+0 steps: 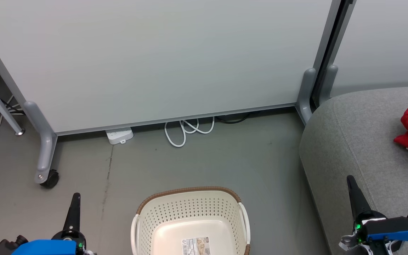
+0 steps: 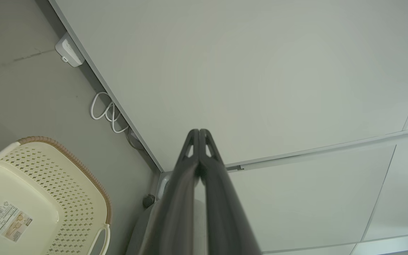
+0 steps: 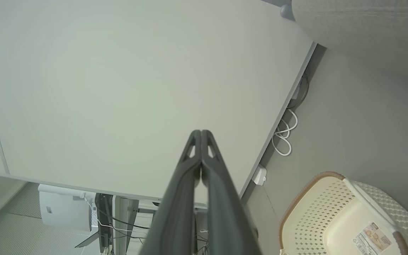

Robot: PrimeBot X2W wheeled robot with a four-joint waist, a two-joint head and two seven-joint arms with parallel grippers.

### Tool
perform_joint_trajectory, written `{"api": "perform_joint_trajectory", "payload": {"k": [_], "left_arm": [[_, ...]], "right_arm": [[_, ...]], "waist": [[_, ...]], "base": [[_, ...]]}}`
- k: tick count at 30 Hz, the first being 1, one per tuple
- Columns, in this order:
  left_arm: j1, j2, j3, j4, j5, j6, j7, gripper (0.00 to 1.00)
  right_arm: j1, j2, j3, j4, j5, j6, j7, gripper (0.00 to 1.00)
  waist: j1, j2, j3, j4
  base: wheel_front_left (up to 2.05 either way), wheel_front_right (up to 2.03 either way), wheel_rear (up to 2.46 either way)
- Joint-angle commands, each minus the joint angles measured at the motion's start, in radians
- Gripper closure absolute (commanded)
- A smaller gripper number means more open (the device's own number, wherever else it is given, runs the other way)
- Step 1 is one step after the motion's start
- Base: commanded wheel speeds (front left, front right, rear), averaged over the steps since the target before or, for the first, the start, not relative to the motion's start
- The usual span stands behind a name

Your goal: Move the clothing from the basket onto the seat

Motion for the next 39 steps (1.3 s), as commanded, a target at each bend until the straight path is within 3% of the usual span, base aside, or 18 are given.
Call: {"api": "perform_joint_trajectory", "payload": {"k": [1,39], "left_arm": [[-0.019,0.004,0.011,-0.012,-0.025,-0.006,0.008,1.0],[-0.036,0.005,0.056,-0.045,-0.262,-0.007,0.077,1.0]], "right_arm": [[-0.019,-0.004,-0.002,-0.001,0.035,-0.001,0.005,1.0],[-0.06,-0.005,-0.01,0.034,0.329,-0.001,0.026,1.0]], "waist": [[0.0,0.0,0.001,-0.001],[0.0,0.0,0.011,-0.013]], "base": [[0.0,0.0,0.0],[0.0,0.0,0.0]]}}
